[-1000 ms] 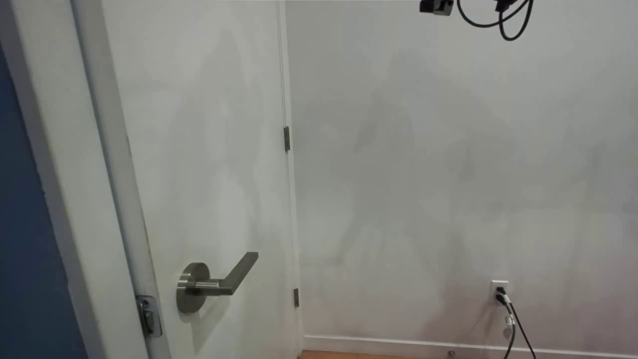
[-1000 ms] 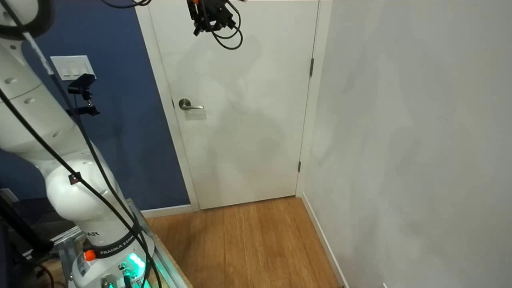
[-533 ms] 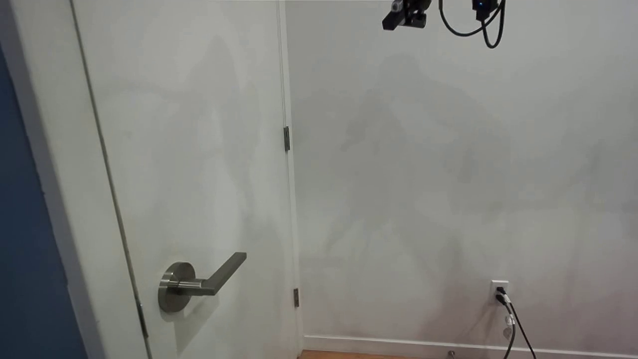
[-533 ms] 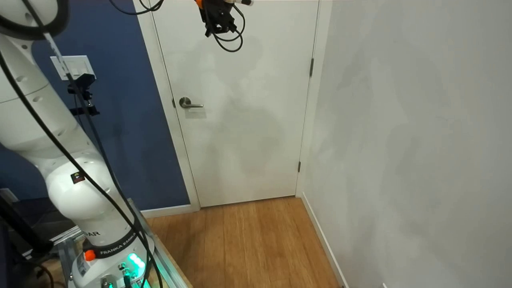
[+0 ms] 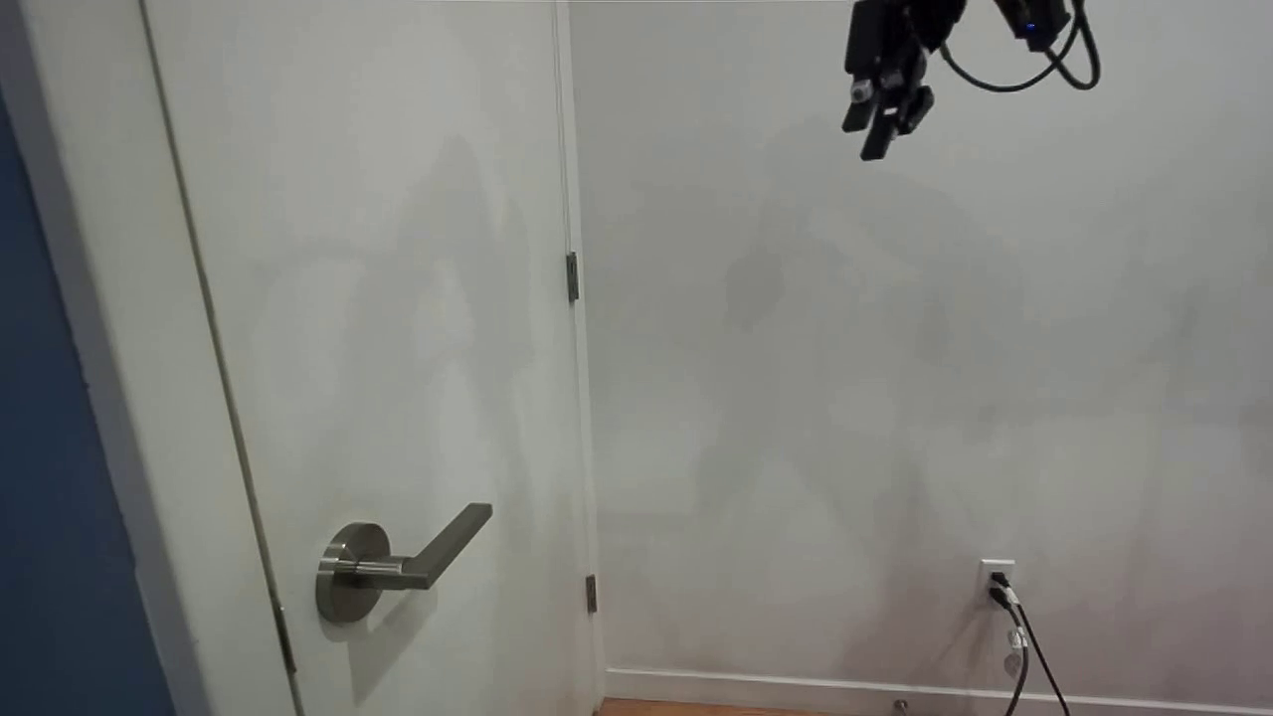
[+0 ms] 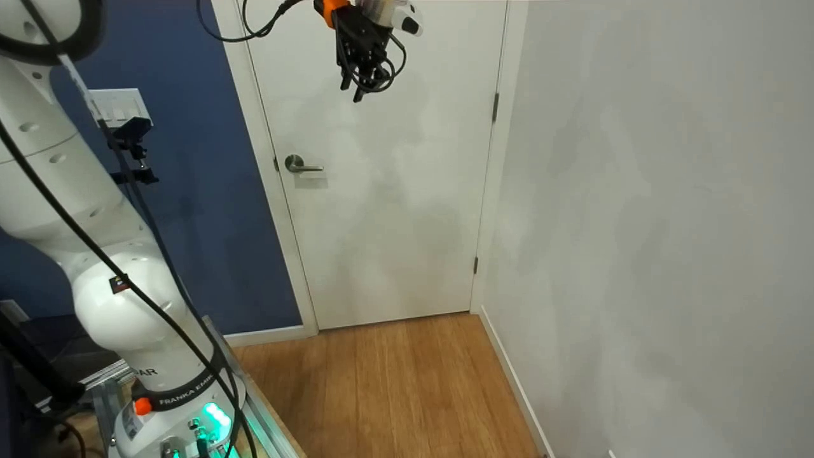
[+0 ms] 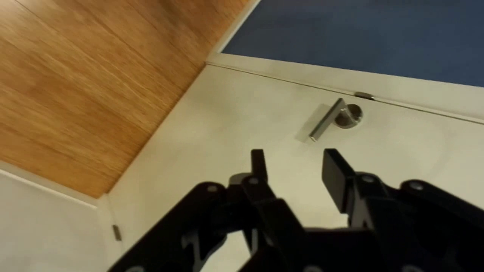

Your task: Close the door fully

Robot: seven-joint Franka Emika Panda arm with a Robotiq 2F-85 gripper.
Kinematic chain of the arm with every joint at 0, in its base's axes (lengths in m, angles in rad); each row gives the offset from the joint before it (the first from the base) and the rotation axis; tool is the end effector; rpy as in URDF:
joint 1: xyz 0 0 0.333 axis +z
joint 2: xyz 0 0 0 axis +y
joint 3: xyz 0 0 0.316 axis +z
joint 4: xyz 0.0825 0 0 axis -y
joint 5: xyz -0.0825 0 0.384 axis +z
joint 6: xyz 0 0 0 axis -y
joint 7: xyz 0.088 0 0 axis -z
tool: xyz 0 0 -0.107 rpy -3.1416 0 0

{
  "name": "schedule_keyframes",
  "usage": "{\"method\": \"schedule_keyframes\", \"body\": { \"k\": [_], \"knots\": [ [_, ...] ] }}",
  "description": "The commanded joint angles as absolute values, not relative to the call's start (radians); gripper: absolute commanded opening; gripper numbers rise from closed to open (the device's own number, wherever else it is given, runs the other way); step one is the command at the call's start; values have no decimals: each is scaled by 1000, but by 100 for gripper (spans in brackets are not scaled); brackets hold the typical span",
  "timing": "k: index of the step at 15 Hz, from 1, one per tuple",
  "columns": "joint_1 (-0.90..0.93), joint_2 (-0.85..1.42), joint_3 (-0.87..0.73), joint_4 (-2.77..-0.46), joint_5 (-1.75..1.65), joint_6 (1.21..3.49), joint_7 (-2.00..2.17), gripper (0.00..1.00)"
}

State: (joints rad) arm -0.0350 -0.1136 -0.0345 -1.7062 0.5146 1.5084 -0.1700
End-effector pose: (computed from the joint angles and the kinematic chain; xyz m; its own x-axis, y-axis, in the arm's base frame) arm 0.5134 0.0186 0.6311 0.9940 0.1089 0.0089 0.0987 -0.8597 -0.5012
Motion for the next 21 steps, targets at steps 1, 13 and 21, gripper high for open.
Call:
{"method": "schedule_keyframes", "body": {
  "k": [1, 13, 21],
  "knots": [
    [-82, -244, -80, -1827, 351, 1458, -114, 74],
    [-153, -421, -119, -2014, 25, 1256, 56, 100],
    [-157, -442, -118, -2038, 17, 1234, 69, 100]
  ]
}}
